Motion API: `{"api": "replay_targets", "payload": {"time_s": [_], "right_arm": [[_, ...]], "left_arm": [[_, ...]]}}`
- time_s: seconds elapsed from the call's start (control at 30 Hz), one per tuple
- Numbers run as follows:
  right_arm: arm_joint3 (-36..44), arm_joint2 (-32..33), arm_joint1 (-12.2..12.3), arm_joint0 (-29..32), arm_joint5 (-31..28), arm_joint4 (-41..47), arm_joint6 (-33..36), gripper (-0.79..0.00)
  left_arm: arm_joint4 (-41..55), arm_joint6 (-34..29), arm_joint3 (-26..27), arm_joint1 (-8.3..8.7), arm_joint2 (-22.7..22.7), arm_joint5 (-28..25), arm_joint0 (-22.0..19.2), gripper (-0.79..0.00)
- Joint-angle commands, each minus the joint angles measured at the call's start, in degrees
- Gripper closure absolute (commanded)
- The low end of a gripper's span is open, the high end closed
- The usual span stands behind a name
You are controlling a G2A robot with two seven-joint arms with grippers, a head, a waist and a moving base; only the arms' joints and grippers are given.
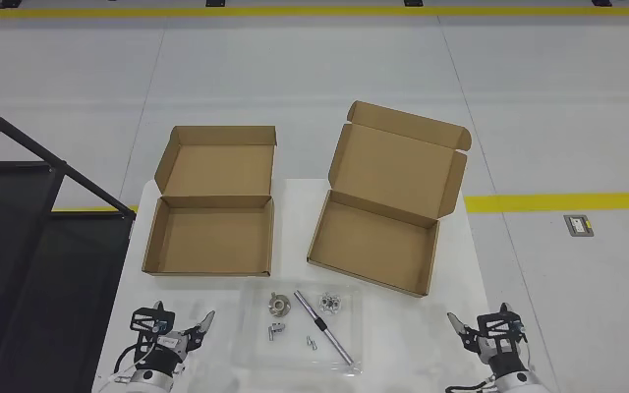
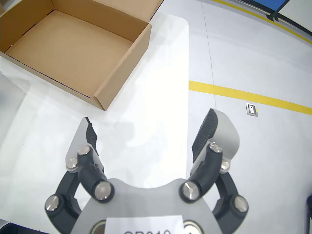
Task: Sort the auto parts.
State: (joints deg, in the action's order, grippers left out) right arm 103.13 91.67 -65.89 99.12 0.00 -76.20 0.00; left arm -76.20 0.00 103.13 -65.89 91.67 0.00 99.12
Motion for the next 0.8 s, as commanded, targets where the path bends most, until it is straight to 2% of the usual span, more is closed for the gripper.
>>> {"api": "replay_targets", "payload": {"time_s": [0.0, 0.27, 0.37, 0.53, 0.67, 0.77], "right_arm": [[0.0, 0.0, 0.0, 0.0, 0.0, 0.0, 0.0, -0.784], [0.0, 0.0, 0.0, 0.0, 0.0, 0.0, 0.0, -0.785], [1.1, -0.1, 0.0, -0.7, -1.0, -0.1, -0.6, -0.785], [7.7, -1.3, 0.4, -3.1, -6.6, -6.8, 3.2, -0.785], [14.0, -3.6, 0.9, -5.3, -13.0, -14.1, 8.2, -0.785], [17.1, -7.1, 1.0, -7.8, -19.0, -15.8, 11.5, -0.785]], "left_arm": [[0.0, 0.0, 0.0, 0.00, 0.0, 0.0, 0.0, -0.784], [0.0, 0.0, 0.0, 0.00, 0.0, 0.0, 0.0, -0.785], [-1.1, 2.6, 0.7, -0.04, 0.4, 0.8, 0.6, -0.785], [-1.4, 10.9, 2.6, -0.19, 2.6, 1.5, 4.4, -0.785], [-1.2, 15.0, 3.2, -0.24, 4.2, 0.6, 6.2, -0.785], [-0.9, 16.8, 3.4, -0.39, 4.8, 1.1, 7.2, -0.785]]}}
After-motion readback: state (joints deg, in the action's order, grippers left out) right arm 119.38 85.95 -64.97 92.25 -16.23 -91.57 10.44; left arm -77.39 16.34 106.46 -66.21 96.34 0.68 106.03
